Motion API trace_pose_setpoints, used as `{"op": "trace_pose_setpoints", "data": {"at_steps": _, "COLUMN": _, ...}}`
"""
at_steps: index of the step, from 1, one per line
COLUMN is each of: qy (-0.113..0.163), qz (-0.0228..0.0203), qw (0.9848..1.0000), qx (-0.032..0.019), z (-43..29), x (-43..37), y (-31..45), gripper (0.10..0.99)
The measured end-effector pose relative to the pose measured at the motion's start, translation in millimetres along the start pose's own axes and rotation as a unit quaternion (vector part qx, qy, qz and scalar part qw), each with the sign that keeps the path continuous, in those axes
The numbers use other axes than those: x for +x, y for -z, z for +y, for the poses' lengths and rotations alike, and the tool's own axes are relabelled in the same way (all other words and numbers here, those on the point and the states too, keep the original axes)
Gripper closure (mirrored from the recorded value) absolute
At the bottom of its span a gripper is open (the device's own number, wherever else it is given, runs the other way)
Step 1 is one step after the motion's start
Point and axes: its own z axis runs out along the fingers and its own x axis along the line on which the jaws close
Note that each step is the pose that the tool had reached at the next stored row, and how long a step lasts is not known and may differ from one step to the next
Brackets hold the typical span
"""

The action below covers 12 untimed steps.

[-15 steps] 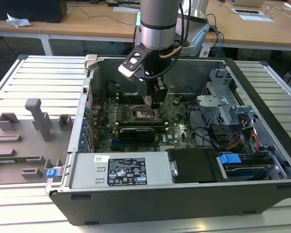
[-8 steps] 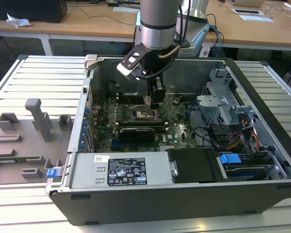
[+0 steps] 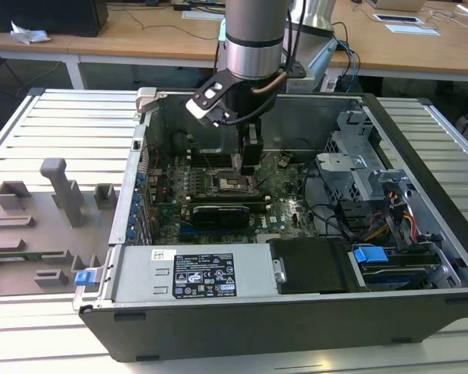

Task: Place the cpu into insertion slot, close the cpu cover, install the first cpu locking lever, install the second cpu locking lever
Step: 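Place the cpu into insertion slot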

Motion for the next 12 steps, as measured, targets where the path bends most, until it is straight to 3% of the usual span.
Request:
{"op": "trace_pose_setpoints", "data": {"at_steps": 8, "qy": -0.001, "qz": -0.0001, "qw": 1.0000, "qx": 0.0000, "z": 0.0, "x": 0.0, "y": -0.2, "gripper": 0.541}}
{"op": "trace_pose_setpoints", "data": {"at_steps": 12, "qy": -0.001, "qz": 0.0000, "qw": 1.0000, "qx": 0.0000, "z": -5.1, "x": -0.1, "y": -1.7, "gripper": 0.541}}
